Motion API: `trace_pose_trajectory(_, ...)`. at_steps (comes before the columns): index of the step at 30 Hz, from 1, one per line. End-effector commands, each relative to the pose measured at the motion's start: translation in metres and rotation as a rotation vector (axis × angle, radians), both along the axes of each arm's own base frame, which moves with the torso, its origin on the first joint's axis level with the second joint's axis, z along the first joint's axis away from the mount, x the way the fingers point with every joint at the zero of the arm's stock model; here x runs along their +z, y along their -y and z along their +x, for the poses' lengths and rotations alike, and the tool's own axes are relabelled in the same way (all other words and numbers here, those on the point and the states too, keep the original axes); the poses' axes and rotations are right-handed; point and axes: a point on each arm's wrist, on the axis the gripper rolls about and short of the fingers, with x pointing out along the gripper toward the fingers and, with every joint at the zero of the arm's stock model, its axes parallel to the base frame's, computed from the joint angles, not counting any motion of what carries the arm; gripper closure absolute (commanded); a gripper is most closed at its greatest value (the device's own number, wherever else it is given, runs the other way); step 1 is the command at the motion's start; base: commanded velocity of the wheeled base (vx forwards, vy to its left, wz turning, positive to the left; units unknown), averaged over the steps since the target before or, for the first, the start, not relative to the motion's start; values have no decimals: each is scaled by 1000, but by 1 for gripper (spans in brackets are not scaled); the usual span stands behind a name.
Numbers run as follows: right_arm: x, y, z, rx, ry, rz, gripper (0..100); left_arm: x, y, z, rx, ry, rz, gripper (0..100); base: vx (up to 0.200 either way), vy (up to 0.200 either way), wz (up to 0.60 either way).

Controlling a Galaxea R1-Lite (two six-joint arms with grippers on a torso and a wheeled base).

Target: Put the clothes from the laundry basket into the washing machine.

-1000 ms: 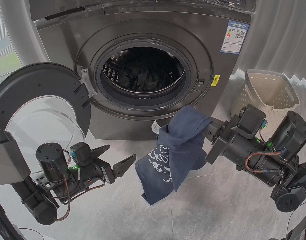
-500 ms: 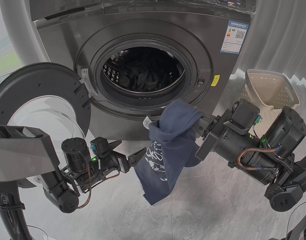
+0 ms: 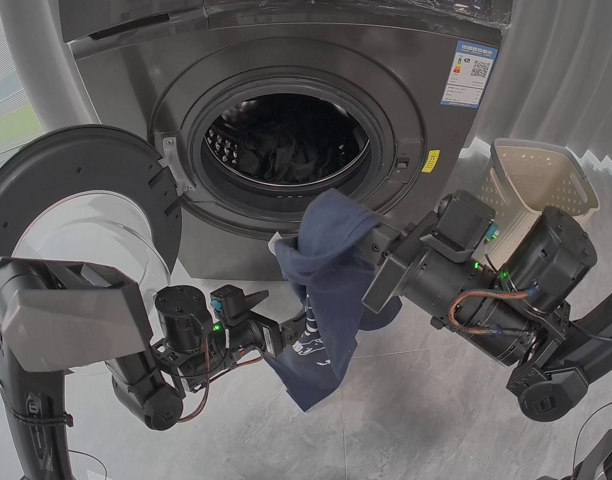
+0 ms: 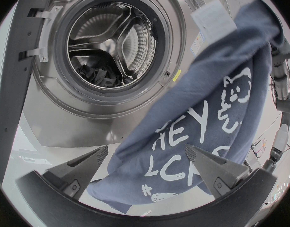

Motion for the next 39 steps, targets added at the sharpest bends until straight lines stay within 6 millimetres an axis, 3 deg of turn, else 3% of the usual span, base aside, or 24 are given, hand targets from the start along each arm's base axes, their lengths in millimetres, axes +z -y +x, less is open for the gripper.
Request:
trace_pose_trajectory(1, -5, -8, 5, 4, -6, -6, 100, -1, 8, -5, -23, -4, 2, 0, 0, 0, 0)
trace_pose_trajectory(12, -7, -9, 2, 14, -11, -7, 100, 10, -4, 30, 73, 90, -30, 0, 0, 0, 0)
trace_pose_trajectory(26, -7, -8, 2, 5, -17, -10, 100, 15, -22, 40, 129, 108, -35, 0, 0, 0, 0)
trace_pose_trajectory(39, -9, -9, 2, 4, -22, -12, 100, 17, -13, 45, 110, 134, -49, 0, 0, 0, 0)
